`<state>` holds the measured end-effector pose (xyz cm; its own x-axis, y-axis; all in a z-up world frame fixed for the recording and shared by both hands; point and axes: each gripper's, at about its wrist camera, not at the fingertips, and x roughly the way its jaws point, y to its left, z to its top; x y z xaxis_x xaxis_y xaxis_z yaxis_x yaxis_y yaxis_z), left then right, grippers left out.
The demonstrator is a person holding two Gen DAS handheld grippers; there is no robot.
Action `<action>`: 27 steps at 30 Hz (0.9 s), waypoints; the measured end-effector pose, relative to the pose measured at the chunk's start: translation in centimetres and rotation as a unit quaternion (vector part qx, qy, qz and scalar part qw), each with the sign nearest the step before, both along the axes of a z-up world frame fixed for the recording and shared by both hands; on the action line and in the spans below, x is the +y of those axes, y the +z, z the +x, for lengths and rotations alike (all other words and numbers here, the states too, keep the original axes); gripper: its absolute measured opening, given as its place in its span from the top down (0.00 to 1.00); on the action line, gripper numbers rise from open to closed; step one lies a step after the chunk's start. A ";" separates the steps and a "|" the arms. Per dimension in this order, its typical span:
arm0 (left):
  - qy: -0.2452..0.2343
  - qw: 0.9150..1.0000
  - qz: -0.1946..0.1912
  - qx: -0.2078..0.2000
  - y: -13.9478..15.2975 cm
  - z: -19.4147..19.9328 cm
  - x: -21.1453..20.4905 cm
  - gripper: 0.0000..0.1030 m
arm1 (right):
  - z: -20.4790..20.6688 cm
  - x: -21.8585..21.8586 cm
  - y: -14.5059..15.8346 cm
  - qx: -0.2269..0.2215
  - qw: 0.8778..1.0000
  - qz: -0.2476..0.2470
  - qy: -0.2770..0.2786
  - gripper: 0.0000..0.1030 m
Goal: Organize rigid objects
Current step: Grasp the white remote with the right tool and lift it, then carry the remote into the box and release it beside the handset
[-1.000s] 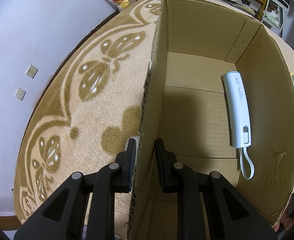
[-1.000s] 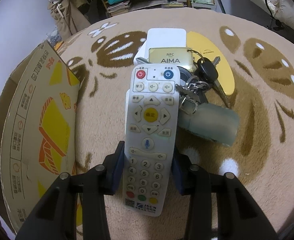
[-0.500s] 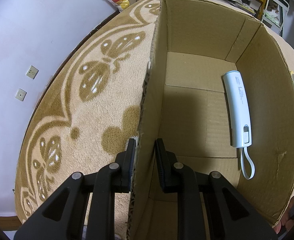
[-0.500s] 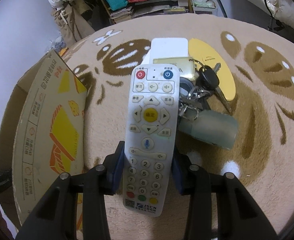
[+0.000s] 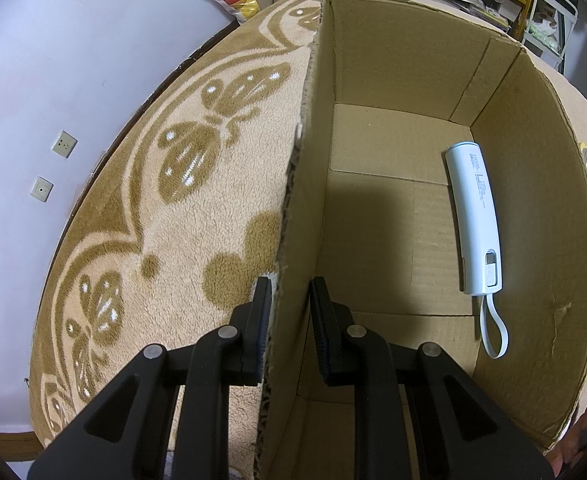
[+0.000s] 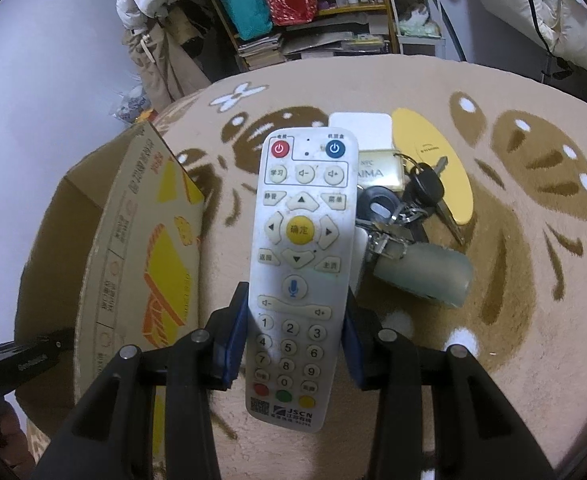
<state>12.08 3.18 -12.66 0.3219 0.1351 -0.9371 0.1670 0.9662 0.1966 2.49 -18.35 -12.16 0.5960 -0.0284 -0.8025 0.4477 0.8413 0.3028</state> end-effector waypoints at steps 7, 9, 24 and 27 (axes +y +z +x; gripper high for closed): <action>-0.001 1.000 0.002 -0.001 0.0 -0.1 -0.1 0.82 | 0.8 0.6 1.5 -0.021 1.000 -0.015 0.013 0.57; 0.000 1.000 0.001 -0.001 0.0 -0.1 -0.1 0.82 | 1.2 0.9 2.1 -0.029 0.999 -0.023 0.019 0.57; 0.001 1.000 -0.001 0.000 0.0 0.0 0.0 0.82 | 4.1 3.5 7.9 -0.085 0.993 -0.047 0.074 0.57; 0.001 1.000 -0.001 0.000 0.0 0.0 0.0 0.82 | 4.8 4.2 8.9 -0.096 0.990 -0.052 0.087 0.57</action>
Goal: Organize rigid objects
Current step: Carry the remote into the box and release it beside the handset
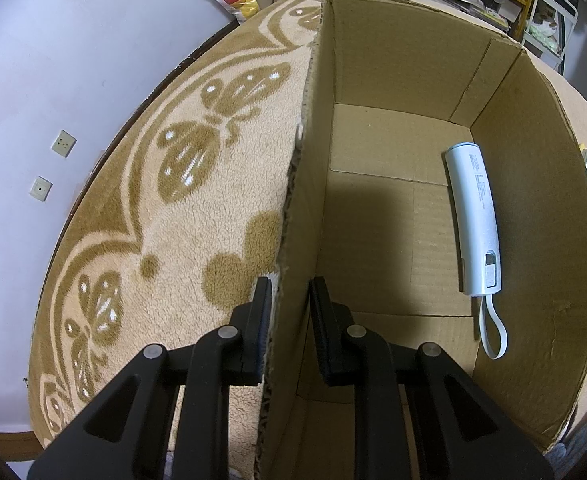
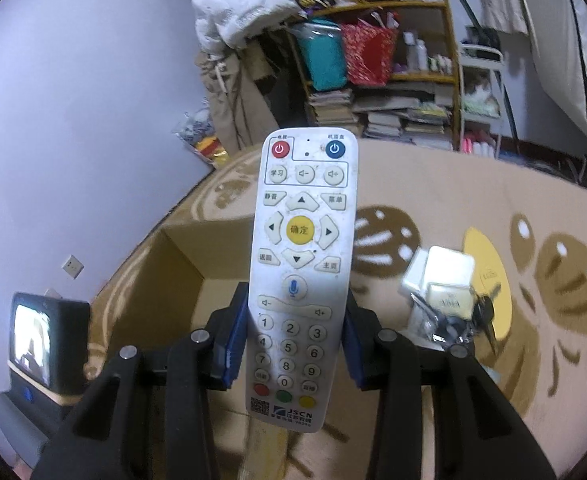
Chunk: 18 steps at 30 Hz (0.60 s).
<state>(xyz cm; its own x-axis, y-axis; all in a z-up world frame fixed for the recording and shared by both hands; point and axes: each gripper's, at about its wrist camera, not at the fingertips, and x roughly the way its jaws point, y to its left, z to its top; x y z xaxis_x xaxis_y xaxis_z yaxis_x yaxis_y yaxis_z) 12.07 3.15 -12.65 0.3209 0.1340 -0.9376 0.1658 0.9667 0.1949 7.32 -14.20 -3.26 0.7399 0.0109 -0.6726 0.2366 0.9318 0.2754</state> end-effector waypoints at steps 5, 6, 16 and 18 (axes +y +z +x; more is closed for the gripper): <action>0.001 1.000 0.001 0.000 -0.1 0.1 -0.1 0.82 | 1.3 1.2 0.9 -0.009 1.000 0.004 0.023 0.57; 0.001 1.000 0.001 0.000 -0.1 0.1 -0.1 0.82 | 1.5 1.5 0.9 -0.010 1.000 0.004 0.027 0.57; 0.001 1.000 -0.004 0.001 -0.1 0.1 -0.1 0.84 | 3.5 3.8 0.0 0.010 0.998 0.001 0.067 0.57; 0.001 1.000 -0.007 0.002 -0.1 0.1 -0.1 0.85 | 3.9 3.9 -0.3 0.018 0.997 0.001 0.069 0.57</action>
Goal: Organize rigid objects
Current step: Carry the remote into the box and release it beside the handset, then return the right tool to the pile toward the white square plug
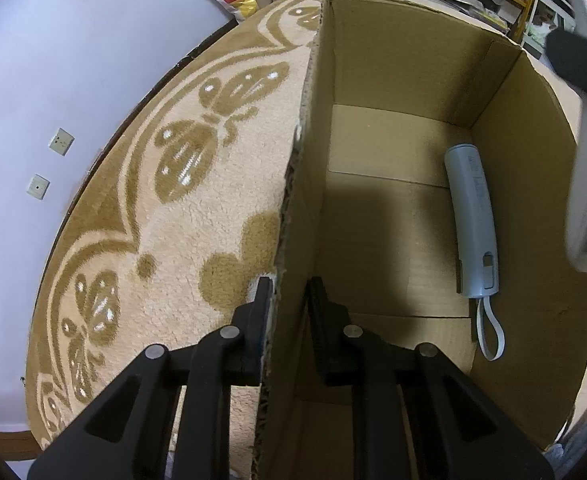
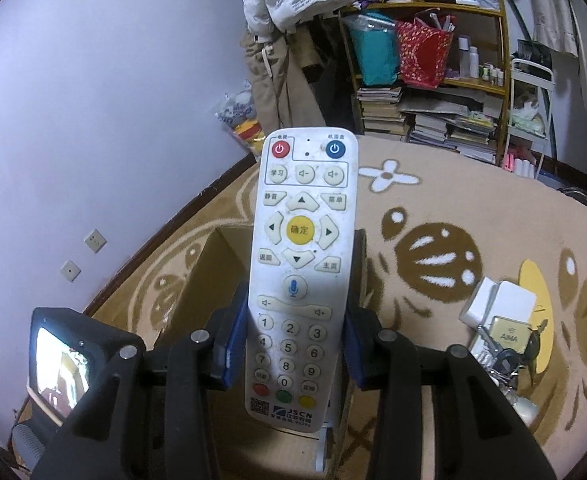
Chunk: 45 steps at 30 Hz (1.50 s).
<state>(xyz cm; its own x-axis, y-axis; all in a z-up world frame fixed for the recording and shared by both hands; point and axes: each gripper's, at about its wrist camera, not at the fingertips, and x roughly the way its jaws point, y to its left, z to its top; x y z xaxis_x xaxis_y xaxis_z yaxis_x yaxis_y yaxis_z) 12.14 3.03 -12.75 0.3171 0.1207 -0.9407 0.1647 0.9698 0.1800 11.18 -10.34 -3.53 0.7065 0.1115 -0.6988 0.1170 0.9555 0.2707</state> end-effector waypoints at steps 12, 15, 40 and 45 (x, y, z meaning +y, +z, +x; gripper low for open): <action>0.002 1.000 -0.001 0.000 0.0 0.0 0.1 0.84 | 0.5 0.6 -2.4 0.033 0.999 -0.009 0.011 0.57; 0.001 1.000 -0.002 0.000 0.1 0.0 0.1 0.84 | 0.9 0.6 -3.0 0.037 0.999 -0.008 0.013 0.57; 0.002 1.000 0.000 0.000 0.1 0.1 0.4 0.84 | -2.5 -2.7 -0.2 0.007 0.998 -0.053 -0.035 0.16; 0.002 1.000 0.000 0.000 0.1 0.1 0.4 0.83 | -3.7 -4.2 -0.6 0.013 0.995 -0.081 -0.054 0.15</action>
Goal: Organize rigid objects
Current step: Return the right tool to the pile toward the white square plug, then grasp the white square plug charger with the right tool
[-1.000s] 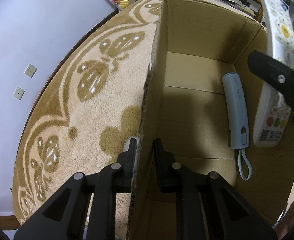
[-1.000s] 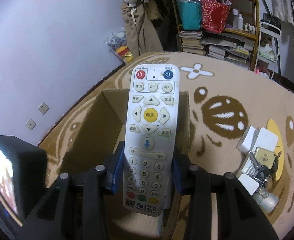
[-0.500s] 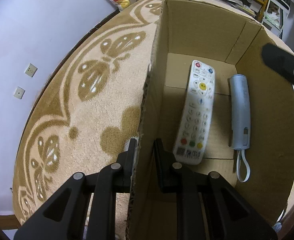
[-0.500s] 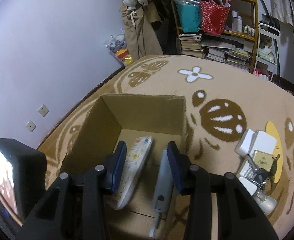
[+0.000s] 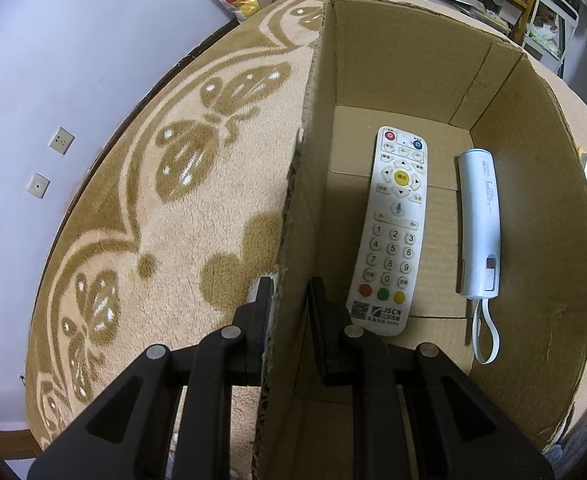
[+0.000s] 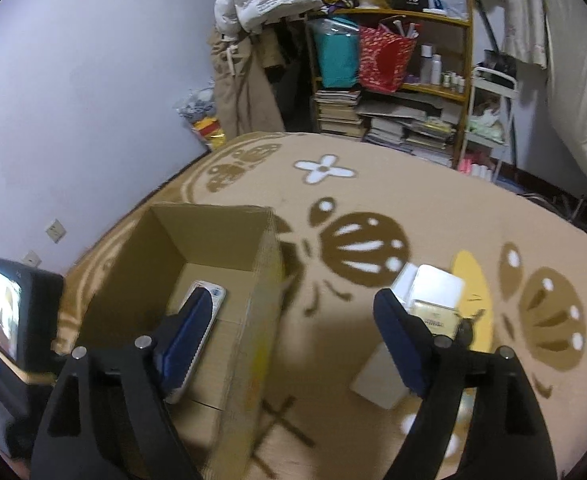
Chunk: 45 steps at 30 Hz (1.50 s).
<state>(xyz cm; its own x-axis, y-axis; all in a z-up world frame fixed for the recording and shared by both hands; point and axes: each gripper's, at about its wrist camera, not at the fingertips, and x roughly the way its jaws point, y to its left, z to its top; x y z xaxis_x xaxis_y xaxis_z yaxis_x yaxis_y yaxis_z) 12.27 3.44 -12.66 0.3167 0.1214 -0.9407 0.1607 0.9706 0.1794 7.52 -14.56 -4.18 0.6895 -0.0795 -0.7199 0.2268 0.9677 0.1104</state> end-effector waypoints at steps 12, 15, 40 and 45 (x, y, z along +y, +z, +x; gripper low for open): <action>0.000 1.000 0.001 0.000 0.0 0.0 0.0 0.83 | -2.6 -4.1 -3.1 0.024 0.998 0.031 -0.042 0.15; 0.000 1.000 0.001 0.000 0.0 0.0 0.0 0.83 | -3.0 -4.4 -4.1 0.030 0.997 0.051 -0.042 0.15; -0.001 1.000 0.002 0.000 0.1 0.0 0.0 0.83 | -2.5 -6.2 -10.8 0.123 0.978 0.151 -0.077 0.33; -0.001 1.000 0.002 0.000 0.1 -0.1 0.0 0.83 | -2.3 -6.9 -11.1 0.114 0.975 0.168 -0.088 0.33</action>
